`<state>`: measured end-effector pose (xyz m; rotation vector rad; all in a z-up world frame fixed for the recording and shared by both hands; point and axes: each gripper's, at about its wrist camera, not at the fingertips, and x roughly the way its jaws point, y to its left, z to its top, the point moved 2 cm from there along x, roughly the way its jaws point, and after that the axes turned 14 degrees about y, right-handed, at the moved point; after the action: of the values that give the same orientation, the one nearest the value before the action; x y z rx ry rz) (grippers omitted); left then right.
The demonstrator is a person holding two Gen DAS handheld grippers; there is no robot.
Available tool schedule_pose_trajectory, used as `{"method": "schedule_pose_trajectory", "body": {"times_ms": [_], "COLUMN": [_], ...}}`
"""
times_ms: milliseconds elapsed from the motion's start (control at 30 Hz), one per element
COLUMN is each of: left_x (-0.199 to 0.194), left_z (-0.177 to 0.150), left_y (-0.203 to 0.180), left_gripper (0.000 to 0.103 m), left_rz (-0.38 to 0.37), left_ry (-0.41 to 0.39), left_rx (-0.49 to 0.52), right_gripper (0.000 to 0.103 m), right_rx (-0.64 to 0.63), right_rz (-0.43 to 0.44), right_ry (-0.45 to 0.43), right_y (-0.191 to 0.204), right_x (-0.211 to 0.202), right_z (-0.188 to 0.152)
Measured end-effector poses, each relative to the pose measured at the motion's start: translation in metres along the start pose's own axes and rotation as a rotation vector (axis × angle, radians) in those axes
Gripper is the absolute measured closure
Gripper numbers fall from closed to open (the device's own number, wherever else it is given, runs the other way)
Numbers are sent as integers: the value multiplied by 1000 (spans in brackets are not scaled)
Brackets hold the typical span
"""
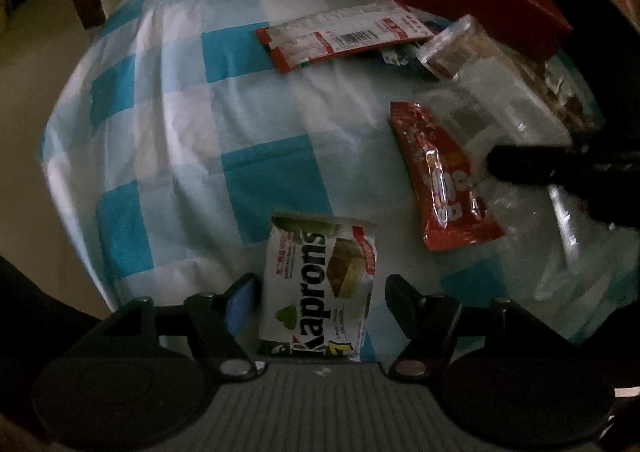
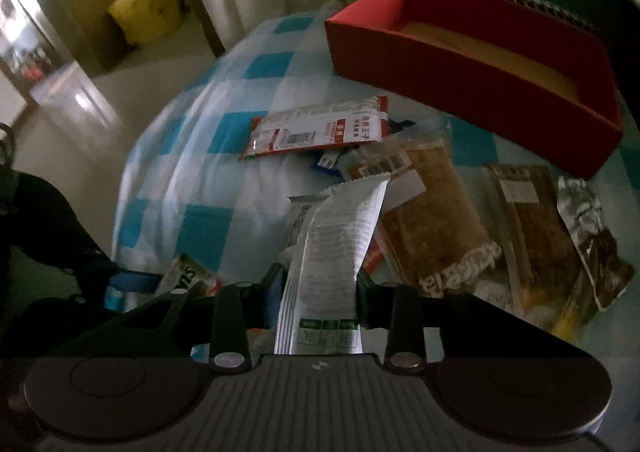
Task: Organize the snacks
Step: 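Grasp the white-silver bar pouch with the right gripper while the left gripper lifts the Kaprons pack, then carry both held snacks over the red box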
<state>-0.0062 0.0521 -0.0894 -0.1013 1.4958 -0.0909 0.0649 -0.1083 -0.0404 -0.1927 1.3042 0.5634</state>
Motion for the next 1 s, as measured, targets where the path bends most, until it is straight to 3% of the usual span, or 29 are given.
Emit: {"method": "schedule_pose_trajectory", "body": {"times_ms": [100, 133, 233, 367, 533, 733, 833, 1000], "left_x": [3, 3, 0, -11, -38, -56, -55, -58], "left_z": [-3, -3, -2, -3, 18, 68, 92, 113], "left_y": [-11, -12, -10, -12, -27, -43, -50, -53], "left_gripper": [44, 52, 53, 53, 53, 53, 53, 53], "left_rz": [76, 103, 96, 144, 114, 33, 28, -35], "left_ry": [-10, -12, -13, -40, -121, -216, -260, -260], "left_rx": [37, 39, 13, 11, 54, 59, 71, 61], "right_gripper": [60, 60, 60, 60, 60, 60, 60, 60], "right_rx": [20, 32, 52, 43, 37, 112, 136, 188], "right_rz": [34, 39, 56, 63, 69, 47, 33, 18], "right_ry": [-27, -32, -63, -119, -170, -186, -201, -213], "right_y": [-6, -9, -16, -17, -18, -36, -44, -62], "right_x": [-3, -4, -14, -32, -46, -46, -46, -44], "right_z": [-4, -5, -9, -10, -4, 6, 14, 25]}}
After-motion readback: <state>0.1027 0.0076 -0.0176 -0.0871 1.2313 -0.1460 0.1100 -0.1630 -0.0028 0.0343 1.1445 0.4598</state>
